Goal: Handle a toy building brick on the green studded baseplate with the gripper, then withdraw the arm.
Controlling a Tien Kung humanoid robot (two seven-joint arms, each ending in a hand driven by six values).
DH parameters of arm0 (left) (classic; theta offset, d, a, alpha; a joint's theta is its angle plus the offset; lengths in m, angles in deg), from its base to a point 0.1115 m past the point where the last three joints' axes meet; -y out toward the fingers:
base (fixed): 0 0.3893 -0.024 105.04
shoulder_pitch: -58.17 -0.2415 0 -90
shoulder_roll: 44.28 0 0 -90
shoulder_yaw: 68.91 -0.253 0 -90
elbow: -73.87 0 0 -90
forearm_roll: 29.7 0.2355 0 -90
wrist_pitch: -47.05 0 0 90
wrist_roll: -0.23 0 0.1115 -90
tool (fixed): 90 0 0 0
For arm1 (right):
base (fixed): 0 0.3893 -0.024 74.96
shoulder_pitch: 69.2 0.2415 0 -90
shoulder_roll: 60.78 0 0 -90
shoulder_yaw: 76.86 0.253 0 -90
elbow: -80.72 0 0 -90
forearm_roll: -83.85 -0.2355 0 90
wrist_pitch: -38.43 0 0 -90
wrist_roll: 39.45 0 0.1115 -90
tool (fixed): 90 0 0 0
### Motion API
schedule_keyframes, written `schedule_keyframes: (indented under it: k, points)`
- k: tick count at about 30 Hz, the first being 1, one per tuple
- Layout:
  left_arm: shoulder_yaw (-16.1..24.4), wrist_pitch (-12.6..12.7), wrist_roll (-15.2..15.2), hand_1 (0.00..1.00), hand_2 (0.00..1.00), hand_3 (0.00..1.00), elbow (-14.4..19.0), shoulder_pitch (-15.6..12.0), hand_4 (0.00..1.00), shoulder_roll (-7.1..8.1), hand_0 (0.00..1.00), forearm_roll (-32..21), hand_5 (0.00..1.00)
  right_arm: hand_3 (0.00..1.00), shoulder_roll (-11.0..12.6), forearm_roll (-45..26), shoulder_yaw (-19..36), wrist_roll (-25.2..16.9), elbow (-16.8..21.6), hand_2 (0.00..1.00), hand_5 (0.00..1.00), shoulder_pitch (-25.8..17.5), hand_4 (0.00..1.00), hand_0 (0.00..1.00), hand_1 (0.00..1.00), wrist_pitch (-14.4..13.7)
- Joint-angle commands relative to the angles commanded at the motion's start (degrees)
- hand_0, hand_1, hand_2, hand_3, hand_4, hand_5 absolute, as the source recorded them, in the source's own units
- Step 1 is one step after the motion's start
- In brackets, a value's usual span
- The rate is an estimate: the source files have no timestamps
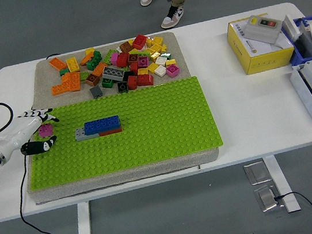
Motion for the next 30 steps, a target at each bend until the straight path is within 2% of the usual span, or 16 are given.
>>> schedule_keyframes:
  k: [7, 20, 30]
  points:
    - [-0.07, 0.17, 0.53, 0.998, 0.998, 0.767, -0.56, 0.56, 0.606, -0.13, 0.998, -0.74, 0.300, 0.543, 0.06, -0.22, -0.25, -0.16, -0.01, 0.654, 0.998, 0.07, 0.592, 0.594, 0.538, 0.16]
    - [-3.49, -0.06, 0.92, 0.998, 0.998, 0.765, -5.20, 1.86, 0.606, -1.18, 0.998, -4.51, 0.300, 0.547, 0.21, -2.68, -2.72, -1.26, 0.06, 0.655, 0.998, 0.08, 0.594, 0.596, 0.534, 0.52]
    - [-5.53, -0.19, 1.09, 0.998, 0.998, 0.765, -7.42, 2.06, 0.606, -1.82, 0.998, -7.67, 0.303, 0.551, 0.33, -4.86, -4.67, -2.27, 0.07, 0.653, 0.998, 0.03, 0.598, 0.595, 0.531, 0.92]
